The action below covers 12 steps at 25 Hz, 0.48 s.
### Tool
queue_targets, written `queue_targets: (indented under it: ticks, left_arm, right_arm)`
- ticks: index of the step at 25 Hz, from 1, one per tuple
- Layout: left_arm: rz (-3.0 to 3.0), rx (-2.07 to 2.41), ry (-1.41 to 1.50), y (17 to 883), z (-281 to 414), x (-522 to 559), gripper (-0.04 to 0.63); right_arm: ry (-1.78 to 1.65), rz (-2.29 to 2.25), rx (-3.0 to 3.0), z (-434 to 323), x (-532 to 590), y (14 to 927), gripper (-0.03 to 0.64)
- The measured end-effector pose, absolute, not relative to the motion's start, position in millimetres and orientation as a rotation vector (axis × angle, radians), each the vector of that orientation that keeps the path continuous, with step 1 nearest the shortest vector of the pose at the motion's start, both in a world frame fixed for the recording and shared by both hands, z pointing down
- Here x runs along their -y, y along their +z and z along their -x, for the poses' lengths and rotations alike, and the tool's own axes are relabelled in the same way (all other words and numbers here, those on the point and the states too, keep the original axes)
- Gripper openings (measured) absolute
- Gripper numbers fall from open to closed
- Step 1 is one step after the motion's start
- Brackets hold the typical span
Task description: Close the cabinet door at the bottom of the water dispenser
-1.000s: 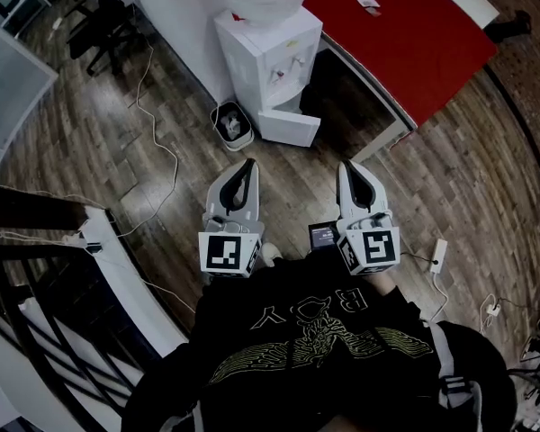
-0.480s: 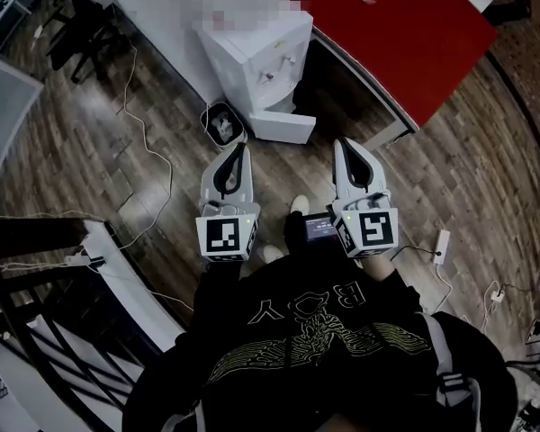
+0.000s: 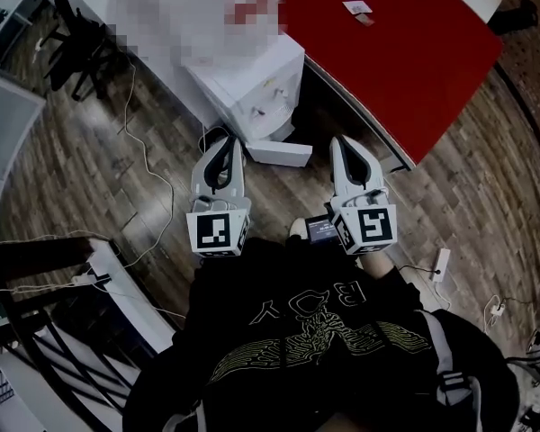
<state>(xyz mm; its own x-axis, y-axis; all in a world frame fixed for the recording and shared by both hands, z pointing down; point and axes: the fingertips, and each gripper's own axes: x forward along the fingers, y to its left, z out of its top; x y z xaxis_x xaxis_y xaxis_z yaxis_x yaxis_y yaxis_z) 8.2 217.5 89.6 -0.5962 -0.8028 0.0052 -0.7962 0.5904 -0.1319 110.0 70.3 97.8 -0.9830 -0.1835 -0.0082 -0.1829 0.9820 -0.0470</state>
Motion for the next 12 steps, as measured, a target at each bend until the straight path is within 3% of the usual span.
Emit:
queue_targets:
  ticks: [12]
  left_arm:
    - [1.586, -2.674, -0.173, 99.8, 67.2, -124.7, 0.008]
  right_arm:
    - [-0.061, 0.365, -3.101, -40.8, -20.3, 105.1, -0.005]
